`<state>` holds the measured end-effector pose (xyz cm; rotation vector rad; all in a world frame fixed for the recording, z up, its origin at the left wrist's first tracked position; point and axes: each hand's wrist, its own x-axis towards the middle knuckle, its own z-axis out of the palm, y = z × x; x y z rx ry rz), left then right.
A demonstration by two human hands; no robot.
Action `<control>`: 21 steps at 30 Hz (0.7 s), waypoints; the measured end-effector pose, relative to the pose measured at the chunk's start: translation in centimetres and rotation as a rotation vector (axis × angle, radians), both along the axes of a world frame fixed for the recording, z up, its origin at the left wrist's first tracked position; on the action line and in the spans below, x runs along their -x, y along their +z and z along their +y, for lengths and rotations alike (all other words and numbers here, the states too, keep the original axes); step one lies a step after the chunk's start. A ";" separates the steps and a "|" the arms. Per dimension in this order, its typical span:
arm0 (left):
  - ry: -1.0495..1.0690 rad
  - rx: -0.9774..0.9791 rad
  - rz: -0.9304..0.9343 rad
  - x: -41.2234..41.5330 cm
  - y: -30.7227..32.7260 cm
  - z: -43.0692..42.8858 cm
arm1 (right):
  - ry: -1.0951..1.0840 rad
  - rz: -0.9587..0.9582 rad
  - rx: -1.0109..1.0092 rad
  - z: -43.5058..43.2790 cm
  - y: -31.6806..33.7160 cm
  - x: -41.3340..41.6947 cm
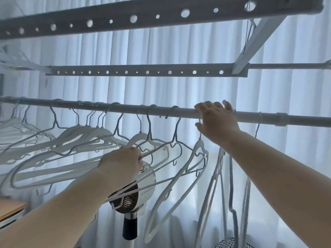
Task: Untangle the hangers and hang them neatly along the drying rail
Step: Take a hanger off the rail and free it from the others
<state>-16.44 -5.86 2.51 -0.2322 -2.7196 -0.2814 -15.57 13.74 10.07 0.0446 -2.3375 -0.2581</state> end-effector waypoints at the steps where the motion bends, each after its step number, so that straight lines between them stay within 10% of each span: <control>1: -0.009 -0.012 -0.011 0.1 -0.1 -0.1 | -0.008 0.028 0.015 0.2 0.0 -0.1; 21: -0.028 -0.018 0.088 2.8 1.5 4.1 | 0.075 0.012 0.088 2.8 -0.7 -2.6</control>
